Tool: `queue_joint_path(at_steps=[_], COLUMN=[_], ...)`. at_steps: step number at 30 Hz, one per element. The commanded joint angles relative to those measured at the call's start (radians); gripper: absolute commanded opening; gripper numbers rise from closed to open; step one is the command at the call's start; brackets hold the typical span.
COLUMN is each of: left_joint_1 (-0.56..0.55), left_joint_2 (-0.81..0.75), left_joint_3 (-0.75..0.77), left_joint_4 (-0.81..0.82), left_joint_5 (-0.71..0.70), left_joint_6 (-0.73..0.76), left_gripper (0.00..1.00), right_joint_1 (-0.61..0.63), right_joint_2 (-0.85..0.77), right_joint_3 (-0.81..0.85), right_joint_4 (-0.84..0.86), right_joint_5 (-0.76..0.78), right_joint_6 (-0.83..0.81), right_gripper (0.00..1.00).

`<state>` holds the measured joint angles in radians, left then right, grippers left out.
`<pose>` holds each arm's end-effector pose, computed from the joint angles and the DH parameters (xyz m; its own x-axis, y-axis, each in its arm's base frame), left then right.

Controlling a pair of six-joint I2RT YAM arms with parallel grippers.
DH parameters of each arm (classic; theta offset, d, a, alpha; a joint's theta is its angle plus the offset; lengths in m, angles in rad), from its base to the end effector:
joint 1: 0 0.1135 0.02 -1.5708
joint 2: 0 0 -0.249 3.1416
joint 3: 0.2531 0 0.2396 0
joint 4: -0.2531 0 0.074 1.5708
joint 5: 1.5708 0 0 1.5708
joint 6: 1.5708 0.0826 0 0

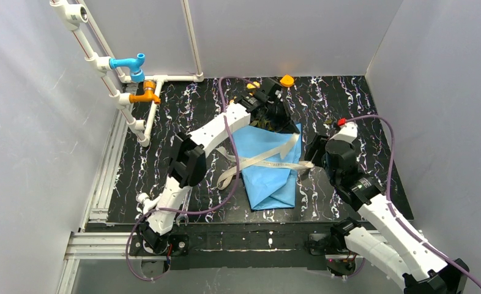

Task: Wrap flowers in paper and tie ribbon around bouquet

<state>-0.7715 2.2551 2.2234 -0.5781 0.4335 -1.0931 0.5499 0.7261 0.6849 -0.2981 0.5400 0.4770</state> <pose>0.3581 -0.3967 0.2737 -0.9699 -0.1809 -0.1632 0.0398 0.5433 -0.8386 0.1967 0.0707 0.2810 -0.2681 0.2975 -0.9163 0.0993 0.9546 0.2809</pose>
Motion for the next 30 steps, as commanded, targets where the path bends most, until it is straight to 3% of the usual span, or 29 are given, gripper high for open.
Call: queue_joint_path(at_steps=[1, 5, 8, 12, 22, 24, 30], left_joint_1=[0.006, 0.006, 0.011, 0.020, 0.024, 0.020, 0.018], left_joint_2=[0.061, 0.074, 0.034, -0.029, -0.146, -0.227, -0.372], left_joint_3=[0.030, 0.034, 0.034, 0.034, -0.080, -0.207, -0.448], left_joint_4=[-0.044, -0.070, -0.097, -0.165, -0.193, -0.115, 0.047], left_joint_5=[0.082, 0.111, 0.087, 0.003, -0.104, -0.139, -0.166], left_joint_6=[0.045, 0.125, 0.218, 0.362, 0.656, 0.774, 0.871], left_gripper=[0.19, 0.57, 0.71, 0.73, 0.65, 0.64, 0.64], right_joint_1=[-0.002, -0.002, -0.004, -0.006, -0.073, -0.102, -0.139], right_joint_2=[-0.005, -0.020, -0.001, 0.068, 0.247, 0.290, 0.340], right_joint_3=[-0.054, -0.095, -0.101, -0.099, -0.099, -0.102, -0.100], right_joint_4=[-0.072, -0.106, -0.138, -0.130, 0.006, 0.054, 0.087], right_joint_5=[-0.116, -0.167, -0.166, -0.173, -0.274, -0.313, -0.346], right_joint_6=[0.070, 0.105, 0.115, 0.117, 0.066, 0.062, 0.043], right_gripper=[0.67, 0.67, 0.67, 0.65, 0.62, 0.58, 0.56])
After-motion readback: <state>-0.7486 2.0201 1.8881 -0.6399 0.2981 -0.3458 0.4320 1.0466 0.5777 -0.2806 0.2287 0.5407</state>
